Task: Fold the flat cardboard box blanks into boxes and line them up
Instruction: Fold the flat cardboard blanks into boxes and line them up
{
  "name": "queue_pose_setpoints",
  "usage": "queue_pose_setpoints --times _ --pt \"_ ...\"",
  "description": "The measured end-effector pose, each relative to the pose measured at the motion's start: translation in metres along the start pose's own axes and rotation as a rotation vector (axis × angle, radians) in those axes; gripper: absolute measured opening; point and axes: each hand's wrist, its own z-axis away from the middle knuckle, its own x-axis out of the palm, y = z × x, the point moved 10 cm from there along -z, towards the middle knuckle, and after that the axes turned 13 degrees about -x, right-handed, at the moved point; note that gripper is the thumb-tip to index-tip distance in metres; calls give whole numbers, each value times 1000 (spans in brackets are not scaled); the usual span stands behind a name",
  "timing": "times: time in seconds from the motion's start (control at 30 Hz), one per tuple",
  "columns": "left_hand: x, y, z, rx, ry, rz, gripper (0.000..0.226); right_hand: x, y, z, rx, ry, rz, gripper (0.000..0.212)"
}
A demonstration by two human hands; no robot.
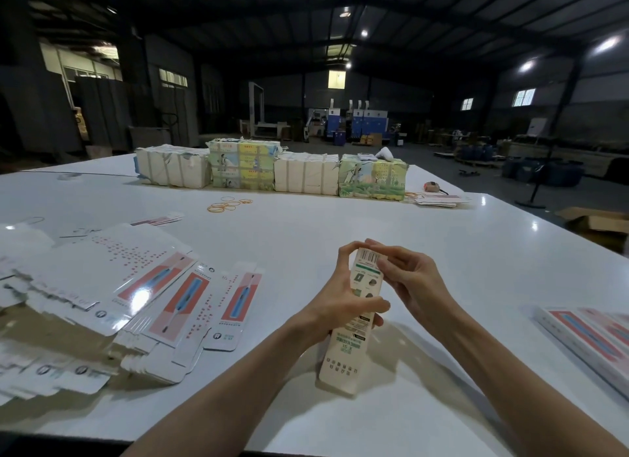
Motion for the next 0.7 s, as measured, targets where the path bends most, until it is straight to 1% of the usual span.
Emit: queue_pose_setpoints --times 0.1,0.17,0.27,0.3,0.37,0.4,0.43,0.47,0.5,0.53,0.57,0.63,0.7 --pt "0 -7 -5 -31 12 49 95 -2 5 2 -3 23 45 26" --pt "-2 -11 -7 -48 41 139 93 3 6 5 -34 30 232 26" --pt "-4 -20 -10 -81 81 259 90 8 4 4 -75 40 559 35" --pt "-2 -22 -11 -93 84 312 86 7 -2 3 -107 53 637 36" --pt "-1 -22 -12 -114 94 487 69 10 -18 3 -185 39 798 30" --pt "-2 -20 -12 -110 97 585 60 15 -22 4 -191 -13 894 27" --pt "-3 -18 -11 -103 100 667 53 22 -19 7 -162 -105 978 30" --pt "-5 -17 -11 -111 103 719 49 29 -10 13 -105 -221 1044 39" --pt "-6 -18 -11 -134 104 744 52 35 1 20 -34 -328 1093 50" --pt "-5 -20 -11 -160 95 733 59 38 9 29 19 -406 1138 57" --pt "-3 -21 -11 -179 79 689 66 40 13 35 28 -436 1165 60" --pt "3 -22 -10 -184 59 552 71 30 0 43 -32 -346 1178 60" --pt "3 -23 -8 -157 95 423 64 10 -20 49 -71 -227 1201 59"
